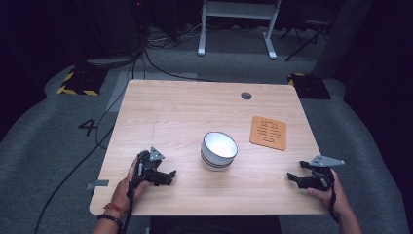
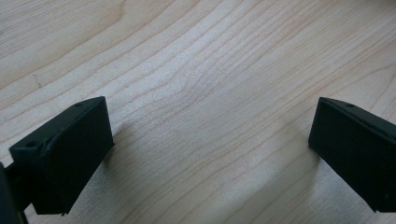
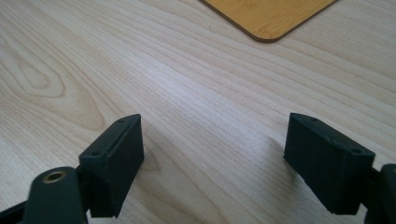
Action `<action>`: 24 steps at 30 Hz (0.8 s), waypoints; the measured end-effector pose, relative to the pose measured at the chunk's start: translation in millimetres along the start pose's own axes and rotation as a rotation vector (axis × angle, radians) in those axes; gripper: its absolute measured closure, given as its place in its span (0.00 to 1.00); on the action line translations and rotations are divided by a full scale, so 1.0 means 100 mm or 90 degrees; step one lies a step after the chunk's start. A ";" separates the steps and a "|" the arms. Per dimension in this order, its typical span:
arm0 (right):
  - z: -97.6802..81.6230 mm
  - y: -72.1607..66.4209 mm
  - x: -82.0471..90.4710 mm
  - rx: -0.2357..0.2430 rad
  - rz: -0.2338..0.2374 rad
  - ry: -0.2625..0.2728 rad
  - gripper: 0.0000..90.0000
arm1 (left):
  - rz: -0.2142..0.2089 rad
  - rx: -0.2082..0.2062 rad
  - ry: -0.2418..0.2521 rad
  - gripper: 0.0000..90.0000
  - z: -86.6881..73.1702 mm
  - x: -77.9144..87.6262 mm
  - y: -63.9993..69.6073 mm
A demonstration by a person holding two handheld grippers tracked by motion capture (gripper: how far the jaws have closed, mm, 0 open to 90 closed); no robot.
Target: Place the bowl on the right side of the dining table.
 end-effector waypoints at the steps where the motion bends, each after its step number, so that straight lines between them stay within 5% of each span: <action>1: 0.00 0.00 0.00 -0.001 -0.001 0.000 0.21 | 0.000 0.000 0.000 0.00 0.00 0.00 0.00; 13: 0.00 0.01 0.01 0.002 0.004 -0.010 0.21 | 0.000 0.000 0.000 0.00 0.00 0.00 0.00; 20: 0.09 -0.01 0.12 -0.011 0.016 0.022 0.23 | 0.000 0.001 0.001 0.00 0.00 0.00 0.00; 24: 0.21 -0.06 0.18 0.006 0.020 0.043 0.24 | 0.000 0.001 0.001 0.00 0.00 0.00 0.00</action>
Point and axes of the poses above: each handheld gripper's, and its own axes: x roughly backward along the jaws, z roughly out of its top, y roughly to its right, the point moved 6 cm from there along -x, roughly forward along the jaws, and after that the axes turned 4 degrees about -y, right-handed, at the moved point
